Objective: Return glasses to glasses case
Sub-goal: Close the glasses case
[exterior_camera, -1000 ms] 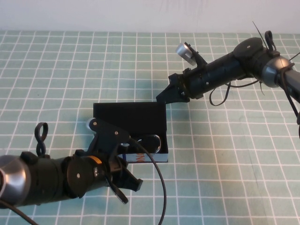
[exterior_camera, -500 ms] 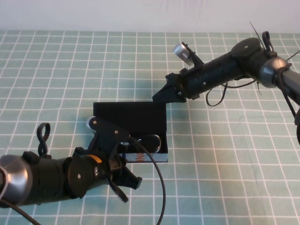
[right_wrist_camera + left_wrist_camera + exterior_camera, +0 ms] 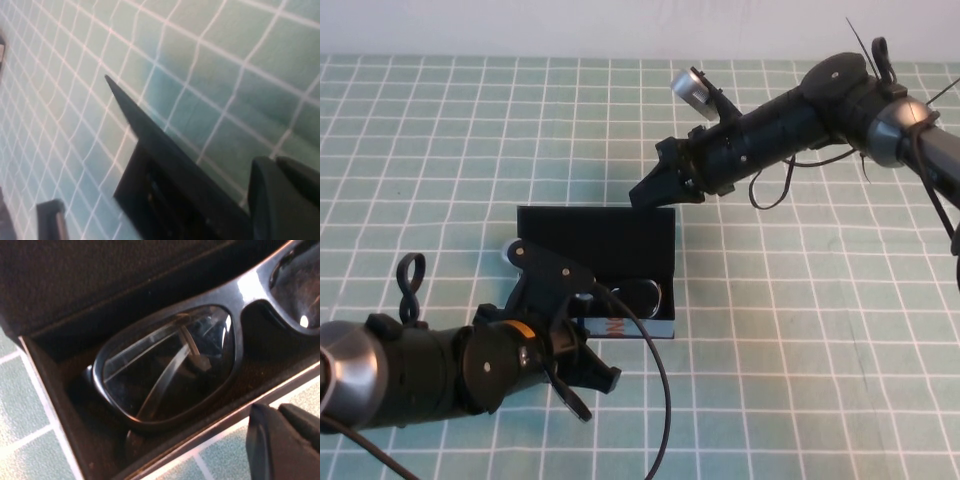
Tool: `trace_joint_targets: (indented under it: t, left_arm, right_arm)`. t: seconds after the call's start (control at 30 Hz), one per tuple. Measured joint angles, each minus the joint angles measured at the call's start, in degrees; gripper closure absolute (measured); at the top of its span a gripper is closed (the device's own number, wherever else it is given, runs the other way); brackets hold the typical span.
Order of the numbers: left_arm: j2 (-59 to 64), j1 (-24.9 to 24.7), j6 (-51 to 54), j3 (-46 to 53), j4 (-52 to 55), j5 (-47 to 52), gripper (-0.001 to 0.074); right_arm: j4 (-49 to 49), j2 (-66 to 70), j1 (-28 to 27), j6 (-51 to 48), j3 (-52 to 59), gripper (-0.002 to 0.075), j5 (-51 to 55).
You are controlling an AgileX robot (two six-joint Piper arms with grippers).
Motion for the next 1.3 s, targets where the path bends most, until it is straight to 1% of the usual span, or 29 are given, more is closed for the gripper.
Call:
trace_joint_targets:
  t: [0.23, 0.37, 0.57, 0.97, 1.3]
  left_arm:
    - [0.0, 0.0, 0.0, 0.0, 0.0, -0.9, 0.0734]
    - [0.0, 0.0, 0.0, 0.0, 0.0, -1.0, 0.0734]
    - [0.0, 0.0, 0.0, 0.0, 0.0, -1.2, 0.0734]
    - [0.0, 0.0, 0.0, 0.0, 0.0, -1.4, 0.0734]
    - [0.0, 0.0, 1.3, 0.0, 0.4, -1.4, 0.0734]
  right_arm:
    - [0.0, -2.3, 0.5, 0.2, 6.5, 0.0737, 0.0]
    - [-0.1, -2.7, 0.6, 0.2, 7.9, 0.0737, 0.0]
    - [-2.4, -5.2, 2.5, 0.3, 8.1, 0.0737, 0.0]
    - [-10.0, -5.7, 10.4, 0.8, 8.4, 0.0737, 0.3]
    - [-12.3, -5.7, 10.9, 1.0, 8.4, 0.0737, 0.5]
